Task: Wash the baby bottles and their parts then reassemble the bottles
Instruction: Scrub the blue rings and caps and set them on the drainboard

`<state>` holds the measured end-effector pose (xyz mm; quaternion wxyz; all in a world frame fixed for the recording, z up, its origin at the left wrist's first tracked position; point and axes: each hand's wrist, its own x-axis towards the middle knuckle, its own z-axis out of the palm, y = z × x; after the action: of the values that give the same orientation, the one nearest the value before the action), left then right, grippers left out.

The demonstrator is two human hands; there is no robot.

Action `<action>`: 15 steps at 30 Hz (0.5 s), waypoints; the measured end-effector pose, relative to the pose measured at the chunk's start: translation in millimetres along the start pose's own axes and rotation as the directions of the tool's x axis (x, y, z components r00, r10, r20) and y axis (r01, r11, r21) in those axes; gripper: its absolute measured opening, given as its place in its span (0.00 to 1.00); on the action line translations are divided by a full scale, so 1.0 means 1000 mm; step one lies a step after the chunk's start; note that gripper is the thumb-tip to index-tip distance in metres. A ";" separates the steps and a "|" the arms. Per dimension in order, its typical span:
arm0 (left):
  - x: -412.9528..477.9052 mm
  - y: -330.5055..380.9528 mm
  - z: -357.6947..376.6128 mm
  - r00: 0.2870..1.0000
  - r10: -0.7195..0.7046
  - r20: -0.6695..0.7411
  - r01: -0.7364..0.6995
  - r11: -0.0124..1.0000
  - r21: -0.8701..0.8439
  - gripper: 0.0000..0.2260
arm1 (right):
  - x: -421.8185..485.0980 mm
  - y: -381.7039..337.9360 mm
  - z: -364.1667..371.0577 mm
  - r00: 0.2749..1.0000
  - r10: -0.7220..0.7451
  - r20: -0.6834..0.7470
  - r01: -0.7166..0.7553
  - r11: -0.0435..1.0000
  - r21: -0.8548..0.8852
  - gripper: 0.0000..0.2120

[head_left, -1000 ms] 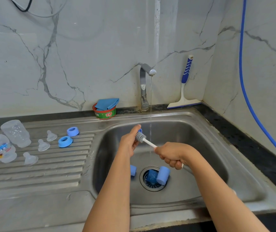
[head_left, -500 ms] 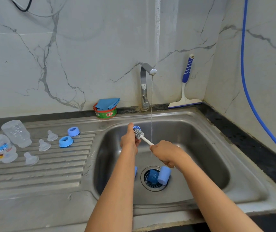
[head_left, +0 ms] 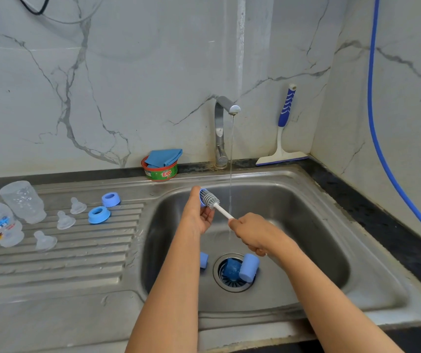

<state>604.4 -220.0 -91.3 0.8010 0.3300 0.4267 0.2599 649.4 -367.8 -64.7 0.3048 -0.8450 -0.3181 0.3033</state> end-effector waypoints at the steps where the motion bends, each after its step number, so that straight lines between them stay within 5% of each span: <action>1: 0.000 0.001 -0.001 1.000 -0.023 -0.007 0.023 1.000 -0.005 0.16 | -0.001 0.001 -0.001 1.000 -0.024 0.020 0.024 1.000 -0.014 0.15; 5: -0.001 0.004 -0.008 0.995 -0.097 -0.001 0.097 0.995 -0.005 0.15 | -0.006 0.002 -0.010 0.987 -0.071 0.141 0.073 0.997 -0.009 0.17; 10: -0.001 0.006 -0.013 0.999 -0.029 0.040 0.026 0.998 0.060 0.15 | -0.012 -0.002 -0.017 0.965 0.055 0.256 -0.047 0.998 -0.037 0.17; 15: -0.001 0.000 -0.010 0.991 0.130 0.017 -0.131 0.978 0.165 0.12 | -0.012 -0.008 -0.005 0.992 0.081 0.102 -0.060 0.978 -0.198 0.14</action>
<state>595.7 -217.5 -95.1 0.7533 0.4236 0.4219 0.2742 643.0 -373.5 -51.9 0.1919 -0.8636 -0.3323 0.3270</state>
